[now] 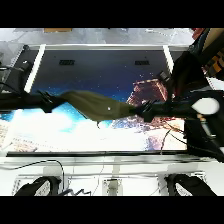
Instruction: Fold the clothes and pants, and hang the long-sleeved shirts on hangers.
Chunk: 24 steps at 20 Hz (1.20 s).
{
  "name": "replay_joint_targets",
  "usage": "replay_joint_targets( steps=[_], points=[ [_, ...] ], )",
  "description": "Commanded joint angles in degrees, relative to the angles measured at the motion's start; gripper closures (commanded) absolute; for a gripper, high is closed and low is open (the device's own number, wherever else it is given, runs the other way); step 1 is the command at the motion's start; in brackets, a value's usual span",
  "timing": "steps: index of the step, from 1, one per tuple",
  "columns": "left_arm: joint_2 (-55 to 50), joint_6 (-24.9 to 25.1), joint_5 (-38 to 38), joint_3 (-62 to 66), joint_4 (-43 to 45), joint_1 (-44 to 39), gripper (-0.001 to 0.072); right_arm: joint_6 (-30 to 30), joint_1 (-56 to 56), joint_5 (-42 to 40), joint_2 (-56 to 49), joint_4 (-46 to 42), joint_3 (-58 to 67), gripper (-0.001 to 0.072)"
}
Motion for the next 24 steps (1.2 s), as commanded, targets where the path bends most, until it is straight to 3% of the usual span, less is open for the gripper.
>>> replay_joint_targets(
  steps=[1, 6, 9, 11, 14, 17, 20, 22, 24],
  points=[
    [12.83, -0.04, 4.42, 6.95, -0.35, 1.11, 0.0671, 4.5, 0.0, -0.33, 7.87, -0.98, 10.51, 0.068],
    [30.27, -0.04, 12.57, 6.93, 0.44, 1.53, 0.0671, 17.59, 0.02, -0.46, 18.34, -0.79, 17.86, 0.068],
    [35.5, -0.52, 14.88, 6.73, 0.42, 1.53, 0.0671, 25.0, 0.02, -0.55, 21.35, -0.48, 17.59, 0.0681],
    [34.6, -5.49, 14.86, 4.52, 0.37, 1.55, 0.0671, 27.15, 0.02, -1.07, 20.52, -0.57, 14.64, 0.0681],
    [29.2, -10.1, 14.67, -5.51, -2.51, 1.44, 0.0672, 28.06, 0.07, -4.02, 14.36, -0.48, 6.03, 0.0681],
    [17.59, -10.12, 16.79, -18.64, -12.07, 1.4, 0.0672, 28.06, 0.07, -13.92, 4.28, -0.55, -2.32, 0.0681],
    [1.95, -8.0, 24.87, -23.41, -15.23, -1.2, 0.0673, 29.62, 0.07, -26.93, -9.42, -0.31, -5.2, 0.0681],
    [-8.35, -7.02, 25.49, -22.77, -23.93, -3.74, 0.0672, 30.51, 0.07, -32.61, -17.46, 2.84, -5.16, 0.068],
    [-14.53, -1.64, 24.92, -21.14, -28.89, -6.05, 0.0672, 30.4, -0.02, -35.58, -22.1, 4.11, -5.16, 0.068]
  ],
)
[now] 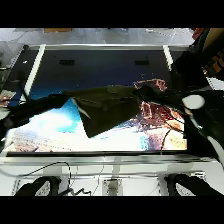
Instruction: Fold the clothes and pants, and hang the long-sleeved shirts on hangers.
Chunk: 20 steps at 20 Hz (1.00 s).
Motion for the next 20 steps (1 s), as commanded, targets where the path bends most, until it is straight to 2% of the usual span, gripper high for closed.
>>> replay_joint_targets(
  steps=[1, 4, 6, 9, 10, 11, 13, 14, 15, 16, 20],
  points=[
    [-12.15, 4.7, 1.07, 0.66, -9.05, -3.41, 0.0672, 0.87, -0.48, -7.72, -9.44, 0.9, -1.03, 0.068],
    [-11.85, 3.72, -7.28, 1.16, -7.76, -3.3, 0.0673, 0.76, -3.58, -0.79, -8.46, -6.8, -0.98, 0.068],
    [-9.97, -3.72, -14.21, 1.16, 2.51, -3.54, 0.0674, 0.13, -6.84, 11.19, -7.65, -13.66, -0.04, 0.068],
    [-9.18, -18.29, -21.75, 1.01, 26.21, -4.92, 0.0673, -0.59, -9.2, 28.74, -8.0, -23.43, 0.37, 0.068],
    [-9.49, -21.64, -21.62, 0.26, 32.11, -5.81, 0.0672, -0.68, -8.87, 30.95, -8.22, -24.37, -0.46, 0.068],
    [-9.99, -22.43, -20.41, -0.79, 34.49, -6.75, 0.0672, -1.05, -8.31, 30.58, -8.37, -24.63, -1.92, 0.068],
    [-11.69, -22.32, -15.37, -3.08, 33.55, -8.94, 0.0663, -1.07, -6.97, 27.39, -9.14, -25.18, -3.91, 0.067],
    [-12.79, -21.55, -13.9, -3.13, 33.42, -10.12, 0.0441, -1.07, -6.51, 26.27, -9.49, -25.62, -3.98, 0.0517],
    [-13.53, -21.09, -13.03, -2.99, 33.0, -10.91, 0.0017, -1.07, -6.49, 25.22, -9.55, -25.55, -3.93, 0.0205],
    [-13.84, -21.03, -12.24, -2.95, 32.11, -11.15, -0.0003, -1.14, -6.54, 23.76, -9.4, -25.7, -3.76, 0.0024],
    [-13.73, -21.07, -11.37, -1.84, 31.3, -11.02, -0.0001, -0.31, -9.79, 18.53, -9.84, -25.88, 0.52, 0.0027]
  ],
)
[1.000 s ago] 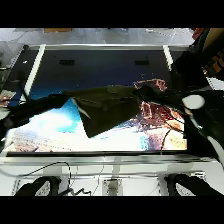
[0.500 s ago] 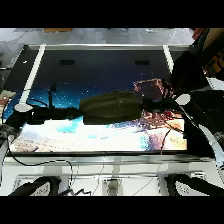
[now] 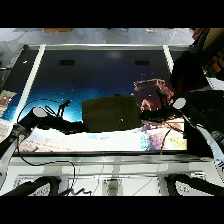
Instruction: Fold the clothes and pants, and hang the long-sleeved shirts on hangers.
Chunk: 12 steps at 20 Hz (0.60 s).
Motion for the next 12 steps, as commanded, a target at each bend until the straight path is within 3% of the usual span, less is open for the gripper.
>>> replay_joint_targets(
  steps=[1, 3, 7, 12],
  points=[
    [-0.39, -0.57, 1.09, 0.87, 0.68, -0.48, -0.0001, 0.63, -2.86, -2.97, -1.2, 0.46, 4.13, 0.0027],
    [-0.42, -0.57, 1.33, 1.4, 0.68, -0.48, -0.0001, 0.46, -5.01, -0.44, -4.57, 2.58, 8.39, 0.0028],
    [-0.42, -0.57, 1.84, 1.49, 0.68, -0.48, 0.0, -6.32, -6.51, 14.75, -16.61, 7.98, 17.4, 0.0026],
    [-0.42, -0.59, 1.95, 1.49, 0.68, -0.48, 0.0, -10.6, -6.14, 15.8, -26.67, 15.89, 18.49, 0.0024]
  ],
)
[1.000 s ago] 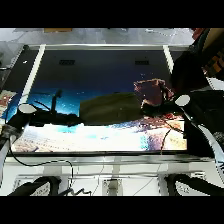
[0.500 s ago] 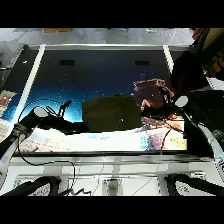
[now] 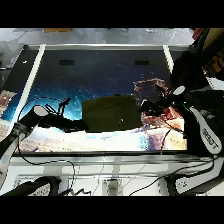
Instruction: Fold the clothes and pants, and hang the long-sleeved shirts on hangers.
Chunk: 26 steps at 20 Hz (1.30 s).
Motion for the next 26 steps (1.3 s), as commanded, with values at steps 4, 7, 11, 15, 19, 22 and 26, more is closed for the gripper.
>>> replay_joint_targets(
  steps=[4, 7, 11, 15, 19, 22, 26],
  points=[
    [-0.09, -0.02, 2.91, 0.02, 0.07, -0.13, 0.0001, -9.49, 3.56, 0.68, -9.55, 15.1, 1.36, 0.0024],
    [-0.09, 0.0, 6.91, 0.0, 0.11, -0.13, 0.0002, -11.93, 9.14, -5.9, -9.97, 17.05, 1.44, 0.0031],
    [-0.55, -0.02, 11.87, -0.04, 0.57, -0.13, 0.0011, -12.52, 15.56, -12.81, -9.92, 16.98, 3.28, 0.0474],
    [-1.09, 0.0, 14.75, 0.63, 1.01, 0.24, 0.001, -14.08, 14.99, -13.35, -6.64, 14.91, 9.25, 0.0675],
    [-1.03, 0.0, 11.63, 8.5, 3.3, 0.57, 0.001, -13.09, 7.61, -15.52, 4.61, 8.55, 14.27, 0.0679],
    [-0.57, -0.02, 6.01, 17.42, 5.2, 0.57, 0.001, -4.02, -1.75, -14.95, 15.78, 0.39, 15.15, 0.0679],
    [3.06, -0.02, 0.59, 24.13, 4.98, -0.59, 0.001, 8.52, -14.97, -11.23, 29.46, -12.79, 15.15, 0.068]
  ],
)
